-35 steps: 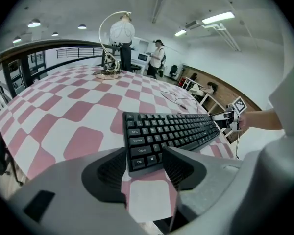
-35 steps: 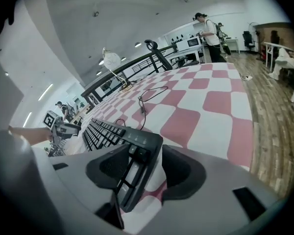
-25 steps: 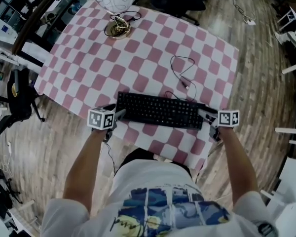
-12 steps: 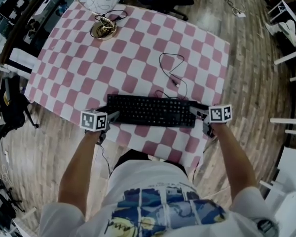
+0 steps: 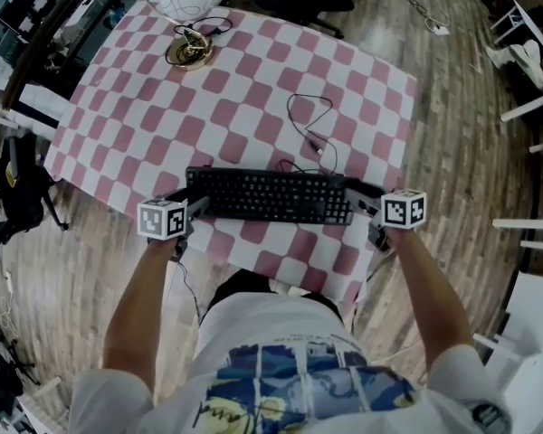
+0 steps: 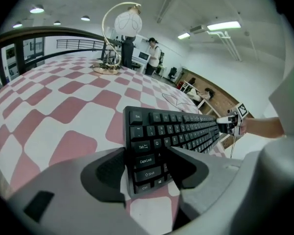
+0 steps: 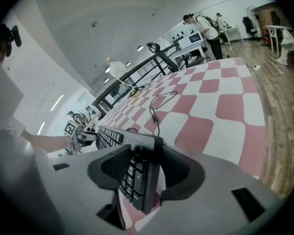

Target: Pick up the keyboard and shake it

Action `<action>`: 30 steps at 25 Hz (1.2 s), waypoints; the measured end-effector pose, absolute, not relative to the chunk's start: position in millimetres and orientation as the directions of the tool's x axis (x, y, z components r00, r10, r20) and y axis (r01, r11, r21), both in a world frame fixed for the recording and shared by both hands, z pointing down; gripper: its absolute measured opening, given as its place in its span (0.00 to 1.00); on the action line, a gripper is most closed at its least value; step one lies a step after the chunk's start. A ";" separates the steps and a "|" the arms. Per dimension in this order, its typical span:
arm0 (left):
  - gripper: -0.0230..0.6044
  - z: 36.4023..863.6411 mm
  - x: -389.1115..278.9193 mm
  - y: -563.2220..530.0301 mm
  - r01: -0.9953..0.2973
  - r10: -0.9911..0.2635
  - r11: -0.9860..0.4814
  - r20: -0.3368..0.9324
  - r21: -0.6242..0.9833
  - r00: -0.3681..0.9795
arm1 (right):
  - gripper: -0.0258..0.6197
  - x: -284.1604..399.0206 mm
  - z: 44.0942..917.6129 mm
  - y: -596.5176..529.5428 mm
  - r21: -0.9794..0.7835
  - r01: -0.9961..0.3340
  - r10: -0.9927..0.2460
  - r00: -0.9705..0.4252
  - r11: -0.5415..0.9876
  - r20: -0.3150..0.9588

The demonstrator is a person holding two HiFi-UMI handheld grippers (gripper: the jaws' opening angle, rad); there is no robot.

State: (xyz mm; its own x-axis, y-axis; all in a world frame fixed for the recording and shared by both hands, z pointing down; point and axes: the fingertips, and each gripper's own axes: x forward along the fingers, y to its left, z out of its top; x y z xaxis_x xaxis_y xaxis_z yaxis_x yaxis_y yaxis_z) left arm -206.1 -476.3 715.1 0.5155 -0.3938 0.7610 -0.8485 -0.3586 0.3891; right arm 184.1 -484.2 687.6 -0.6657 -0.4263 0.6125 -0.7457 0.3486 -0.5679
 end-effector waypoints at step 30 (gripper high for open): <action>0.44 572.7 -208.2 -464.0 -0.887 -0.711 -0.402 0.533 0.226 0.458 | 0.28 183.3 511.7 -478.9 -0.155 -0.690 -0.597 -0.700 0.707 0.392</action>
State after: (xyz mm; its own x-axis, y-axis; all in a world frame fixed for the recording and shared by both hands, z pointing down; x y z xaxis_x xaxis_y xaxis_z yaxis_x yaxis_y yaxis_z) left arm -208.2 -464.0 572.7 0.4581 -0.7112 0.5332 -0.8873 -0.4018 0.2264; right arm 183.3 -478.9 511.7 -0.7001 -0.5969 0.3919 -0.6898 0.7071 -0.1554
